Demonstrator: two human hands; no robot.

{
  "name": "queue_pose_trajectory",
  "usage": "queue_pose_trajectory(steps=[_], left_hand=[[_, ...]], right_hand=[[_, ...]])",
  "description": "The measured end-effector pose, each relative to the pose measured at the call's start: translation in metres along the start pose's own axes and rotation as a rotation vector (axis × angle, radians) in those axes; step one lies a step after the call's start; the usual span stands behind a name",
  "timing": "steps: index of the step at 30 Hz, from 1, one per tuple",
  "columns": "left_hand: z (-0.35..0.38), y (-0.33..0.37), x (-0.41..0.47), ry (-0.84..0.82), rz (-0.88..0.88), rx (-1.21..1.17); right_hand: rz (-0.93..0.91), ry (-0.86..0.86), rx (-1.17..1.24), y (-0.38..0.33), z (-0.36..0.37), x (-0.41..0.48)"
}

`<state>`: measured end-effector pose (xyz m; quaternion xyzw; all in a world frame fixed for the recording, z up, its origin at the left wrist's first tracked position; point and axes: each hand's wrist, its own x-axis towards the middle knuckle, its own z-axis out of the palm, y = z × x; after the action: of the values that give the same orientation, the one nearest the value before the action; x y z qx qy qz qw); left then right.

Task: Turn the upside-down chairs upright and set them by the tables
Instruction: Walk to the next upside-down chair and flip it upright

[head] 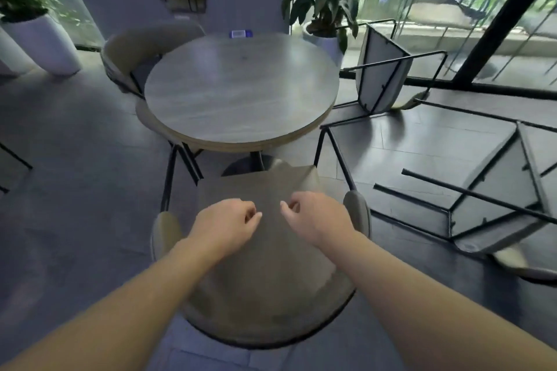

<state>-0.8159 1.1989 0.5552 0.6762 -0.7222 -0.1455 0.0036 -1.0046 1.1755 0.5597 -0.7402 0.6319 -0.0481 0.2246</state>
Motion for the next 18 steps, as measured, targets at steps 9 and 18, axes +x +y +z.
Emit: queue_pose_trajectory(steps=[9,18], left_hand=[[-0.192,0.157,0.060,0.082,0.312,-0.009],[-0.258,0.422,0.037,0.123,0.561,-0.086]], right_hand=[[0.104,0.291,0.042,0.018,-0.220,-0.032],[0.326,0.499,-0.017,0.189,-0.409,-0.180]])
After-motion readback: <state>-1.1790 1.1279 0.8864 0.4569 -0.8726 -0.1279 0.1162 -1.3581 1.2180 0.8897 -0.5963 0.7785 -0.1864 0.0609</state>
